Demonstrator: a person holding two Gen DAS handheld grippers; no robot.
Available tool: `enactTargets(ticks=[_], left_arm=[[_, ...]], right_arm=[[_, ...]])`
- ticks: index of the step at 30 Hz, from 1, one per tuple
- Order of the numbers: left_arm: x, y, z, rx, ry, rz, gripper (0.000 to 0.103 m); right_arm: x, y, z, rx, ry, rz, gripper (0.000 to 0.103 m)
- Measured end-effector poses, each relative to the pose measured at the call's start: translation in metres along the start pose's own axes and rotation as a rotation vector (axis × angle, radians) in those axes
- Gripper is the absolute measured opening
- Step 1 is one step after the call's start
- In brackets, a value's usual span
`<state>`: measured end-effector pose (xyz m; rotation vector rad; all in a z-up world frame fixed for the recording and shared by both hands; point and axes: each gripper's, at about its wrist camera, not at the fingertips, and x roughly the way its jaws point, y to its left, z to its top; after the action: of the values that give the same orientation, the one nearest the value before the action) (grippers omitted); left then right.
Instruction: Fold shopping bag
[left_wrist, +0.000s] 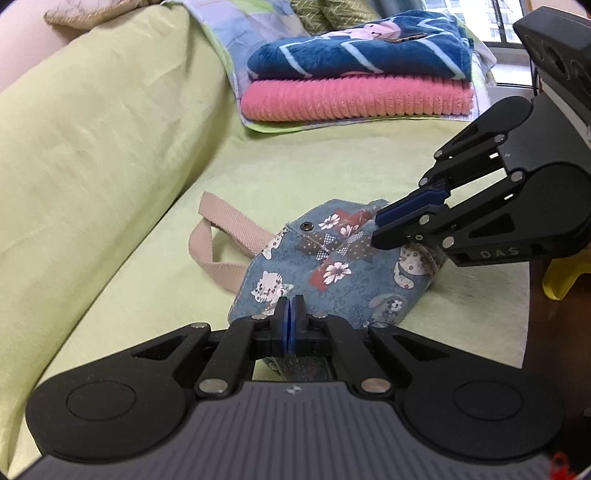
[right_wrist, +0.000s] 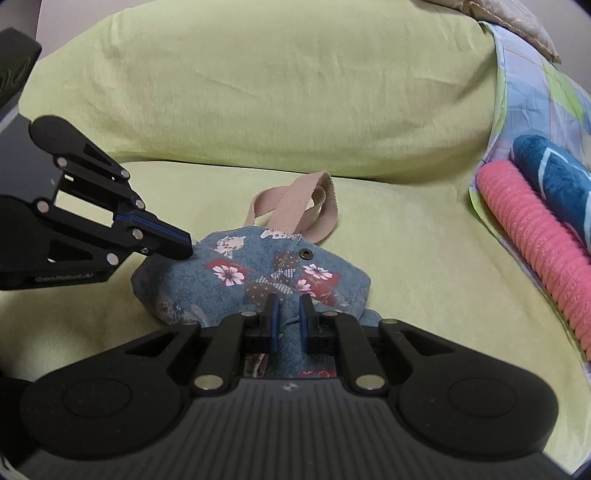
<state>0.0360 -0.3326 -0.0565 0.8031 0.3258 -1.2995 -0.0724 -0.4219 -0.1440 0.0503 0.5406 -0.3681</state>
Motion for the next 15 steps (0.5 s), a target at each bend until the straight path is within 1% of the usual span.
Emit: enactTargets(ticks=[3, 7, 12, 15], left_arm=[[0.005, 0.002, -0.001, -0.032, -0.004, 0.007, 0.0], [0.006, -0.001, 0.0, -0.03, -0.006, 0.018, 0.0], [0.005, -0.003, 0.001, -0.03, -0.003, 0.028, 0.0], [0.005, -0.001, 0.0, -0.053, -0.006, 0.023, 0.0]], right_arm=[[0.005, -0.006, 0.002, 0.017, 0.009, 0.016, 0.01], [0.007, -0.012, 0.005, 0.038, 0.026, 0.038, 0.01], [0.007, -0.011, 0.007, 0.05, 0.037, 0.034, 0.01], [0.007, -0.01, 0.007, 0.05, 0.04, 0.03, 0.01]])
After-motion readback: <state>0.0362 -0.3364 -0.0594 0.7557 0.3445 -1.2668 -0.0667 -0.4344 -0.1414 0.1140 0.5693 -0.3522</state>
